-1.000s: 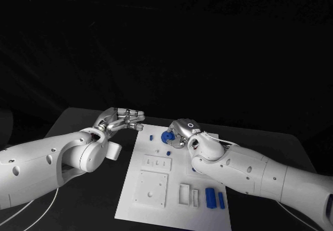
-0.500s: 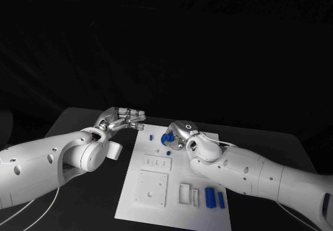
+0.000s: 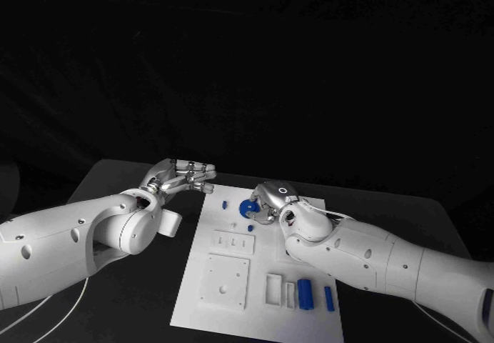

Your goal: Assemble the parts on the task board

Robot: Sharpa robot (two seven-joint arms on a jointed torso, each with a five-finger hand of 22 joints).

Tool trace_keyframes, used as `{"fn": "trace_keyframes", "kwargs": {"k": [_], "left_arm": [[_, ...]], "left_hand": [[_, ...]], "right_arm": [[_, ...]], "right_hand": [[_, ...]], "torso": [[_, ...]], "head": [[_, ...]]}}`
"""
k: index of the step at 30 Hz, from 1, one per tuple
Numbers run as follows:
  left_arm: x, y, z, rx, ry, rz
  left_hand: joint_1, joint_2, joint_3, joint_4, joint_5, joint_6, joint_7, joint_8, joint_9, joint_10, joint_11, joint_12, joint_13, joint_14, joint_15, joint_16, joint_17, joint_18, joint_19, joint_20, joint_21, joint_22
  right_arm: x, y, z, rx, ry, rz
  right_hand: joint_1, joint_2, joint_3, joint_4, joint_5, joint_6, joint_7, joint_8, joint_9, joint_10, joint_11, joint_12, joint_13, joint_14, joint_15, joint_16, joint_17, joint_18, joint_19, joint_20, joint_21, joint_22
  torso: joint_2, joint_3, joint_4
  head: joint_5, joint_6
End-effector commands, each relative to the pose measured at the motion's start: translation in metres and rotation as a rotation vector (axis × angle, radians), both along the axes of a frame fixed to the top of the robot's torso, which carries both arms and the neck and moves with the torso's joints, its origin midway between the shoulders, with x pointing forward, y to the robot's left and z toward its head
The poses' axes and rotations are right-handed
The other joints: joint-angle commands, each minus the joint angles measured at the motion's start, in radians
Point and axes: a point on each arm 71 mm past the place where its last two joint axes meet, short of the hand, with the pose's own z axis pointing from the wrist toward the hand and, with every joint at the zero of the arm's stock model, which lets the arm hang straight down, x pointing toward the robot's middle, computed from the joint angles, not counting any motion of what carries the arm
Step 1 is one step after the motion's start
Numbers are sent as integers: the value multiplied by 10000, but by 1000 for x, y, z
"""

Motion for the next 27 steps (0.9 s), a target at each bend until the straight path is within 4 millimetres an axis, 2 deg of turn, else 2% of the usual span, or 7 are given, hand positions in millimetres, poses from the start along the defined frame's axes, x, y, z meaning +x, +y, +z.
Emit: {"fn": "trace_keyframes", "kwargs": {"k": [1, 3, 7, 17, 18, 24, 27], "left_arm": [[-1, -2, 1, -61, -21, -183], [-1, -2, 1, -60, -18, -183], [-1, -2, 1, -60, -14, -184], [-1, -1, 1, -56, -14, -165], [-1, -1, 1, -55, -14, -157], [0, 2, 1, -39, -20, -85], [0, 4, 1, -30, -29, -34]], "left_hand": [[-96, 31, 4, 36, -27, -38, 0, -39, 14, 44, -12, -1, 13, -9, -12, 67, 13, 74, -29, 29, 31, -9], [-96, 31, 4, 36, -27, -38, 0, -39, 14, 44, -12, -1, 13, -9, -12, 67, 13, 74, -29, 29, 31, -9], [-96, 31, 4, 36, -27, -38, 0, -39, 14, 44, -12, -1, 13, -9, -12, 67, 13, 74, -29, 29, 31, -9], [-106, 30, -6, 46, -27, -45, 4, -39, 14, 38, -9, 1, 13, -13, -8, 65, 12, 73, -27, 33, 26, -33], [-106, 30, -6, 46, -27, -45, 4, -39, 14, 38, -9, 1, 13, -13, -8, 65, 12, 73, -27, 33, 26, -33], [-106, 30, -6, 46, -27, -45, 4, -39, 14, 38, -9, 1, 13, -13, -8, 65, 12, 73, -27, 33, 26, -33], [-106, 30, -6, 46, -27, -45, 4, -39, 14, 38, -9, 1, 13, -13, -8, 65, 12, 73, -27, 33, 26, -33]], "right_arm": [[-2, 0, -10, -174, 827, 11], [-1, 0, -11, -145, 929, 1], [-1, -1, -12, -68, 1069, -19], [-3, -3, -11, 217, 1100, -51], [-3, -4, -10, 270, 1053, -49], [-8, -13, -2, 889, 575, -3], [-10, -22, 6, 1563, 433, 104]], "right_hand": [[-859, -187, 351, 470, -1163, -166, 32, -72, -41, -72, 31, -54, -44, -12, -10, 2, 63, -84, 585, -21, -57, 714], [-1207, -331, 402, 681, -1349, -174, 35, -70, -37, -68, 45, -52, -54, -18, -14, 4, 89, -73, 586, -24, -63, 714], [-1524, -420, 276, 1131, -1358, -200, 17, -65, -41, -54, 26, -67, -53, -19, -47, 12, 160, -95, 591, -72, -54, 721], [-1553, -532, -293, 2007, -1357, -303, 35, -62, -38, -32, 38, -62, -9, 4, -45, 17, 316, -102, 594, -80, -10, 741], [-1355, -590, -356, 2264, -1358, -323, 40, -64, -39, -28, 39, -74, -5, 10, -44, 15, 367, -95, 600, -78, 23, 748], [-1162, -622, -128, 2042, -1357, -268, 27, -67, -41, 34, 27, -17, 38, 29, -54, 34, 431, -98, 606, -86, 116, 776], [-932, -597, -90, 1805, -1357, -618, 125, -82, -86, -49, 79, -124, -17, -28, -27, -94, 335, -84, 573, -73, -19, 740]], "torso": [[-4, -4, -4], [-3, 0, -6], [-5, -1, -7], [-2, -7, 13], [-3, -2, 10], [-12, 12, -31], [-29, 19, -62]], "head": [[-4, -3], [-13, -3], [-18, 1], [-41, 16], [-38, 11], [-19, 21], [-8, 12]]}}
